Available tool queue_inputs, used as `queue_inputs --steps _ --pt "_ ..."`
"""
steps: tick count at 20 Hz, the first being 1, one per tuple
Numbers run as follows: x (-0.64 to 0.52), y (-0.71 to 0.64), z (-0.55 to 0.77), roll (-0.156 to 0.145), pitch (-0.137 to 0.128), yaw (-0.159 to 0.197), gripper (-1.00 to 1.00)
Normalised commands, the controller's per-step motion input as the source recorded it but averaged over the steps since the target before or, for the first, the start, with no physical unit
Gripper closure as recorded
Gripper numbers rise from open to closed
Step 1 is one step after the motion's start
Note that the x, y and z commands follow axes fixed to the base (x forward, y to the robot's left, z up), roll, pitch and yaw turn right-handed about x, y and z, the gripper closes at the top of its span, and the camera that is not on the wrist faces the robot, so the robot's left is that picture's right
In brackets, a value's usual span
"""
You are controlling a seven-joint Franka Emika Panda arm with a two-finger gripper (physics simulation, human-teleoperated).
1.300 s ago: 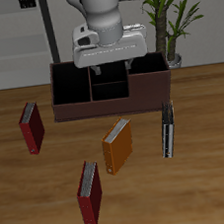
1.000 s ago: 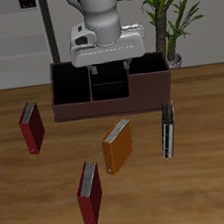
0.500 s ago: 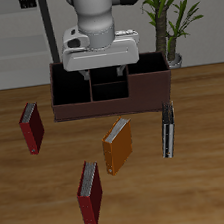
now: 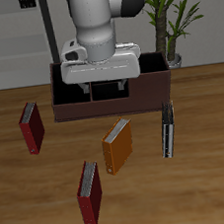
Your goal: Place the orange book into the back desk caddy's right compartment and place the left red book into the back desk caddy's right compartment
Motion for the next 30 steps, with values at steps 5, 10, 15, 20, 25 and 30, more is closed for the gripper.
queue_inputs --steps 5,10,15,20,25,30 --pt "0.30 -0.02 -0.26 0.018 -0.006 -0.028 -1.00" --pt "0.18 0.02 -0.27 -0.011 -0.009 -0.035 -1.00" --pt "0.07 0.01 -0.33 -0.018 -0.027 -0.077 -1.00" --pt "-0.02 0.17 -0.38 0.018 -0.027 -0.031 -1.00" --pt "0.05 -0.09 -0.26 -0.024 -0.019 -0.064 -1.00" --pt "0.05 -0.11 -0.24 -0.019 0.009 -0.021 -1.00"
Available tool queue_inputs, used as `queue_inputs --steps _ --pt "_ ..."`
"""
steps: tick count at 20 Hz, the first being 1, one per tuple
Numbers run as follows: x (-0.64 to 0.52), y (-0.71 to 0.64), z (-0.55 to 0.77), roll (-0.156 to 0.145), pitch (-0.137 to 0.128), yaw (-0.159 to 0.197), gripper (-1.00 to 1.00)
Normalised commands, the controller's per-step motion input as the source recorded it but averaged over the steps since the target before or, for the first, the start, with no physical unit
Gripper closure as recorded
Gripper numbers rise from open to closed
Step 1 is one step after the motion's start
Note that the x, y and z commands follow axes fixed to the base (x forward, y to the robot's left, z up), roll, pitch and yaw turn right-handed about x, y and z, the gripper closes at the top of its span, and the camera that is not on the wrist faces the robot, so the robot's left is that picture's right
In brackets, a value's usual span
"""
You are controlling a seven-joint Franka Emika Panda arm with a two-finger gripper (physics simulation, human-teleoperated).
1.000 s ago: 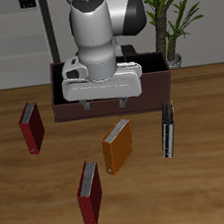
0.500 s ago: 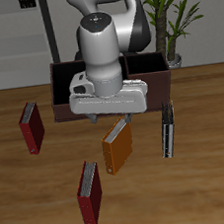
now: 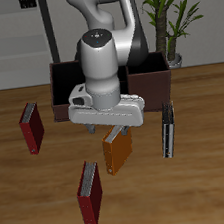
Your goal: Place the orange book into the back desk caddy's right compartment and place the left red book into the back desk caddy's right compartment
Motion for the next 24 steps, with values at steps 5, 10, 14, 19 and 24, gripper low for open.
queue_inputs --steps 5,10,14,19,24 --pt "0.03 -0.07 -0.31 -0.013 0.032 -0.024 -1.00" --pt "-0.05 0.13 -0.33 0.027 0.026 0.000 -1.00" --pt "0.05 0.07 -0.28 0.032 0.039 0.005 -1.00" --pt "0.04 -0.01 -0.12 -0.010 0.037 -0.033 1.00" --pt "-0.09 0.05 0.25 0.016 -0.017 -0.013 1.00"
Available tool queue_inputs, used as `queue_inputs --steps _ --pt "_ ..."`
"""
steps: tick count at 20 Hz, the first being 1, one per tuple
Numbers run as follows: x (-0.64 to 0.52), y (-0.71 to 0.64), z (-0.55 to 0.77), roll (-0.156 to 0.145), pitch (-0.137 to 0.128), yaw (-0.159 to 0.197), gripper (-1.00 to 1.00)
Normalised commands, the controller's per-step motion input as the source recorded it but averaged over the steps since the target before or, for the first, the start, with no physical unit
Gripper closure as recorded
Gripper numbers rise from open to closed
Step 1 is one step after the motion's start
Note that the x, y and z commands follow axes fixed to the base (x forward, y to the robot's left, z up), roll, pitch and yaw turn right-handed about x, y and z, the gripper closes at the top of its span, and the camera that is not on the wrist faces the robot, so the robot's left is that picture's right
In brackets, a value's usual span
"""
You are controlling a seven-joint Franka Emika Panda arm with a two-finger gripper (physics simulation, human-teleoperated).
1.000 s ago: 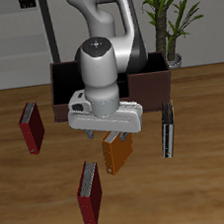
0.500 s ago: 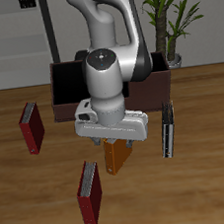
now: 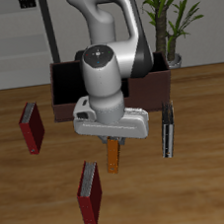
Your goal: Place the orange book into the back desk caddy's right compartment and place the left red book into the back desk caddy's right compartment
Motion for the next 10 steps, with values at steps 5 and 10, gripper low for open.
queue_inputs --steps 5,10 --pt "-0.10 -0.02 0.58 -0.021 -0.034 -0.008 1.00" --pt "-0.24 -0.04 0.67 -0.022 -0.021 0.012 1.00"
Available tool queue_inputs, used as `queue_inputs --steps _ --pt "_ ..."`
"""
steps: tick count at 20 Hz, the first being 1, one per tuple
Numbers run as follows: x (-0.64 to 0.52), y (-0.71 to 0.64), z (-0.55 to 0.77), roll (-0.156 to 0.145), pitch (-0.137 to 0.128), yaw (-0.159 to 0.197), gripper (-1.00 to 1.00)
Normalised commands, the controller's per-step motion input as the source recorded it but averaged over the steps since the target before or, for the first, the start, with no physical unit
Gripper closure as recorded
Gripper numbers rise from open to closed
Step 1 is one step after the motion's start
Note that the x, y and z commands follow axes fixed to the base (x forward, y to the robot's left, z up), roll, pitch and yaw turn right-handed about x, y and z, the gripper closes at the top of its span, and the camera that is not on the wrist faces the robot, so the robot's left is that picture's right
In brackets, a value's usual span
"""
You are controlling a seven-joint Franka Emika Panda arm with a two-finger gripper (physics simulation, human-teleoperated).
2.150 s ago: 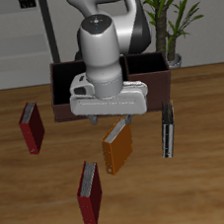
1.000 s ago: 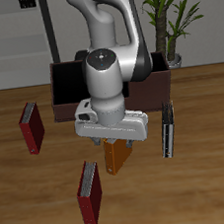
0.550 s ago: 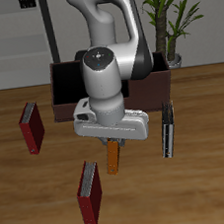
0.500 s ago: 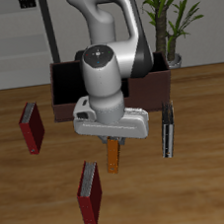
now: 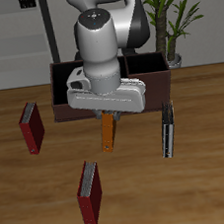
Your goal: Place the orange book into the back desk caddy's right compartment and place the left red book into the back desk caddy's right compartment
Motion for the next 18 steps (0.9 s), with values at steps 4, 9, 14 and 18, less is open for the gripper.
queue_inputs --steps 4,9,14,18 --pt "-0.54 0.03 0.73 -0.024 -0.023 0.009 1.00" --pt "-0.53 0.11 0.39 0.009 -0.013 0.017 1.00" --pt "-0.67 0.21 0.27 0.035 -0.013 0.033 1.00" --pt "-0.54 0.19 0.11 0.034 0.013 0.024 1.00"
